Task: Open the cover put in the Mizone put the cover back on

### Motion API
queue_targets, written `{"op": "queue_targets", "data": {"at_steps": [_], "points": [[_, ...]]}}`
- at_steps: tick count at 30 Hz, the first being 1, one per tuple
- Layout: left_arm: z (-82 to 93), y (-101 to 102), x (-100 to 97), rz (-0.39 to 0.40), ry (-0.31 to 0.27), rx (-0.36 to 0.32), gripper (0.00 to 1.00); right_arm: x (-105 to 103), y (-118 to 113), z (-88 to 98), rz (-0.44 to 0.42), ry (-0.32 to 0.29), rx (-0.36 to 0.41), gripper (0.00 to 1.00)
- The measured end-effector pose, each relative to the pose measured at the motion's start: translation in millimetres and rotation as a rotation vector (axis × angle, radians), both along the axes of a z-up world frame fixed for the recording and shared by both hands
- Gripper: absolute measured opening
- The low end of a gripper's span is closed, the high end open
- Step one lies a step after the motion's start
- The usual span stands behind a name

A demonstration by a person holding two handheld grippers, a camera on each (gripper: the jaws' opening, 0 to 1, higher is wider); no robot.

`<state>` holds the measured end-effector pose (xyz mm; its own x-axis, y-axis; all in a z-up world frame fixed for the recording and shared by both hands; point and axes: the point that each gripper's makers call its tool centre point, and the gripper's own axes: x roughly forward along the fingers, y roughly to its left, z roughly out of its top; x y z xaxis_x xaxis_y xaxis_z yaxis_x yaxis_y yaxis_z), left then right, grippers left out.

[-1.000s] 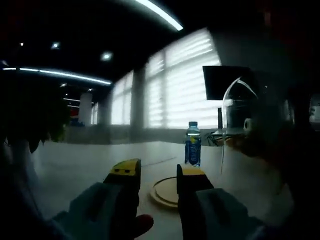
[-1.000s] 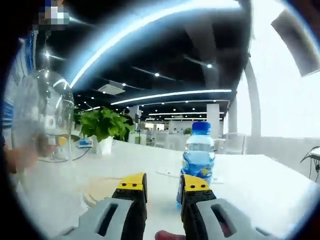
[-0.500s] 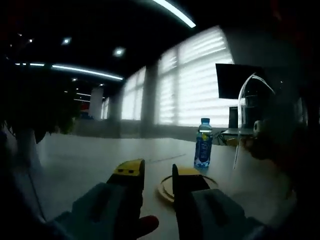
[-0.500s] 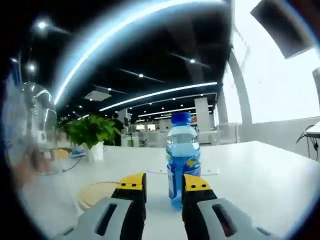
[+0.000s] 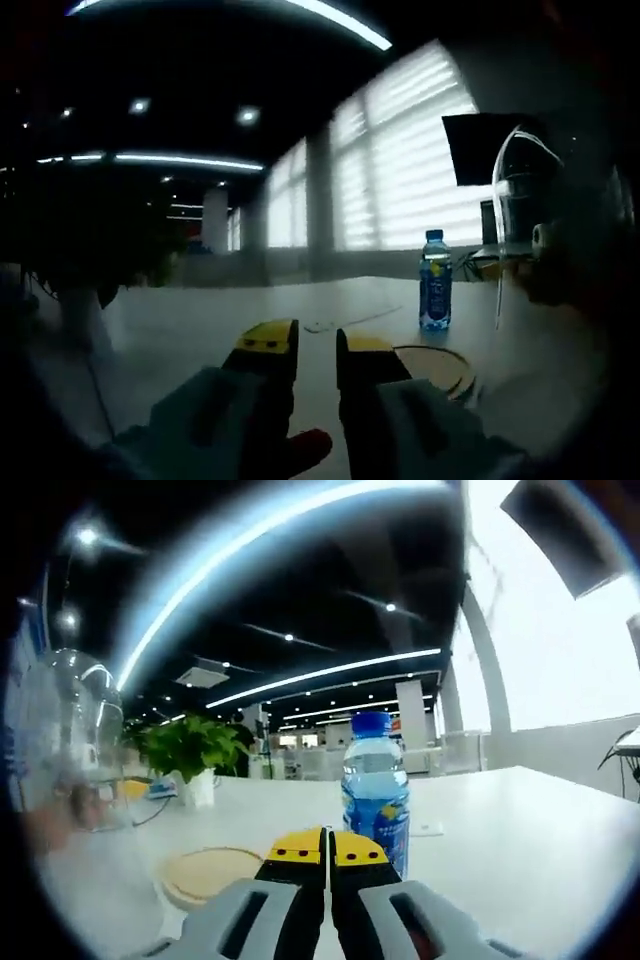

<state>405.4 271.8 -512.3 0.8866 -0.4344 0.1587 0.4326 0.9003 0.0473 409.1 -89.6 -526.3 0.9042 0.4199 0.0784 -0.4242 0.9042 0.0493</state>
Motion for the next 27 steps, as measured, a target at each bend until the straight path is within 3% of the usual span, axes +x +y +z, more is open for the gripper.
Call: {"op": "queue_targets", "data": {"at_steps": [4,5,11,15,18,19,21,24,27], "points": [[-6.9,5.8,5.9,0.019,0.054,-0.048,0.00,1.5,-0.8,-1.5,-0.032,0.000,-0.023,0.00],[-5.1,7.6,6.5,0.020,0.052,-0.092,0.00,1.9,-0.4,-1.6,-0.036,0.002,-0.026,0.00],[-0.9,9.1,3.4,0.041,0.029,-0.064,0.00,1.9,-2.5,-2.2,-0.055,0.003,-0.051,0.00],[-4.1,11.7,5.5,0.048,0.071,-0.134,0.00,2.0,-2.9,-0.7,-0.077,-0.016,-0.079,0.00],[-6.1,12.4,6.1,0.058,0.080,-0.133,0.00,2.1,-3.1,2.3,-0.078,-0.037,-0.090,0.00],[-4.1,15.1,5.7,0.064,0.073,-0.156,0.00,2.4,-4.3,2.2,-0.082,-0.037,-0.094,0.00],[-1.6,16.0,3.2,0.048,0.032,-0.130,0.00,3.1,-6.0,-0.5,-0.070,-0.010,-0.073,0.00],[-4.0,19.0,5.0,0.056,0.048,-0.130,0.00,4.3,-7.7,-2.1,-0.061,0.006,-0.053,0.00],[-4.7,17.6,5.4,0.050,0.049,-0.131,0.00,3.9,-7.2,-2.8,-0.078,-0.003,-0.080,0.00]]}}
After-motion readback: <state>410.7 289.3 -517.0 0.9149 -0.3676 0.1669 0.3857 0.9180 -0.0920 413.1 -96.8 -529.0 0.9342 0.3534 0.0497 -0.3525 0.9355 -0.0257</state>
